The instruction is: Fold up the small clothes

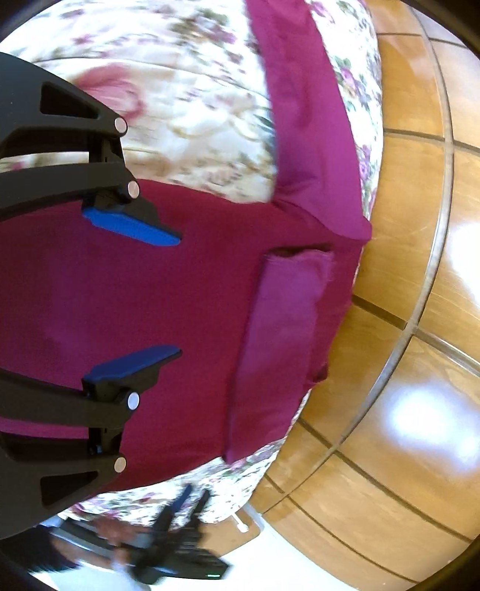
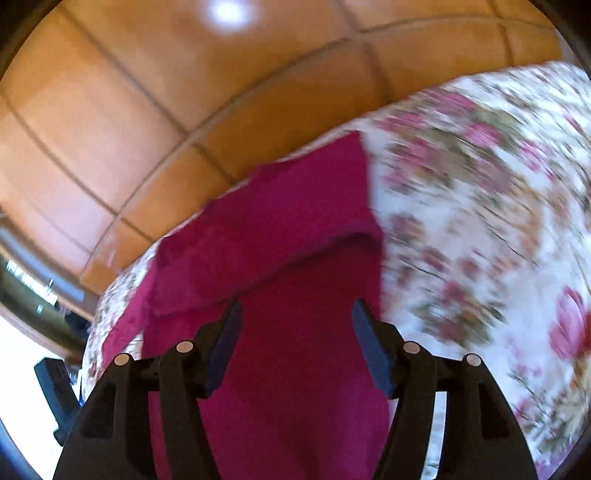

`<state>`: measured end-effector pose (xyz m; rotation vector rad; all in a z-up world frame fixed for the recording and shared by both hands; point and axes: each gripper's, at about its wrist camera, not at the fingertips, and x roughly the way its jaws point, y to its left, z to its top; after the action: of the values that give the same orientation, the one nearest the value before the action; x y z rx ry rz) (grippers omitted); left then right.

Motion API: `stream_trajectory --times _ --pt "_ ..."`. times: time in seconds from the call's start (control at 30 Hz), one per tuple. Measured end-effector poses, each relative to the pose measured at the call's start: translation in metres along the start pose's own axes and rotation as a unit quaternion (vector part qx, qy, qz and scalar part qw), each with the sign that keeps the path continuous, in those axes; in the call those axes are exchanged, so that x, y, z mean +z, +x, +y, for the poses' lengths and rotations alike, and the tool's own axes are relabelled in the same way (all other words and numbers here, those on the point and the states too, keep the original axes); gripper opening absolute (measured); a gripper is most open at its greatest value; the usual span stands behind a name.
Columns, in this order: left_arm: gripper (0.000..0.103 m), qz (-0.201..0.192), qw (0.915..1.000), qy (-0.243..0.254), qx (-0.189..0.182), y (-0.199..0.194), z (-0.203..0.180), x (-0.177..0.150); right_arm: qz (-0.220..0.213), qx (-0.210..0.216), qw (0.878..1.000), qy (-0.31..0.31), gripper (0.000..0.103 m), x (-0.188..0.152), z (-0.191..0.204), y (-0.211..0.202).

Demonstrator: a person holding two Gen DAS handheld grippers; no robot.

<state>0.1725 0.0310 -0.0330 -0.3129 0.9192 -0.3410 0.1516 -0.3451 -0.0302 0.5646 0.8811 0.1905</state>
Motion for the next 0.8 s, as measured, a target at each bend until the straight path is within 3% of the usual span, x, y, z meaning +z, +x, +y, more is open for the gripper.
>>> stream_trajectory --times 0.13,0.3,0.57,0.8 --pt "0.052 0.017 0.9998 -0.009 0.0 0.029 0.002 0.028 -0.003 -0.017 0.999 0.029 0.062 0.001 -0.026 -0.005" --pt "0.052 0.026 0.999 -0.037 0.005 0.054 0.009 0.052 -0.007 -0.018 1.0 0.01 0.062 0.015 -0.02 -0.003" --pt "0.052 0.008 0.9991 -0.008 0.041 0.079 0.006 0.085 -0.007 -0.021 0.997 -0.068 0.062 0.044 0.03 0.028" --pt "0.052 0.015 0.9981 -0.006 0.059 0.109 0.015 0.114 0.012 -0.025 0.994 -0.102 0.063 0.043 0.059 0.066"
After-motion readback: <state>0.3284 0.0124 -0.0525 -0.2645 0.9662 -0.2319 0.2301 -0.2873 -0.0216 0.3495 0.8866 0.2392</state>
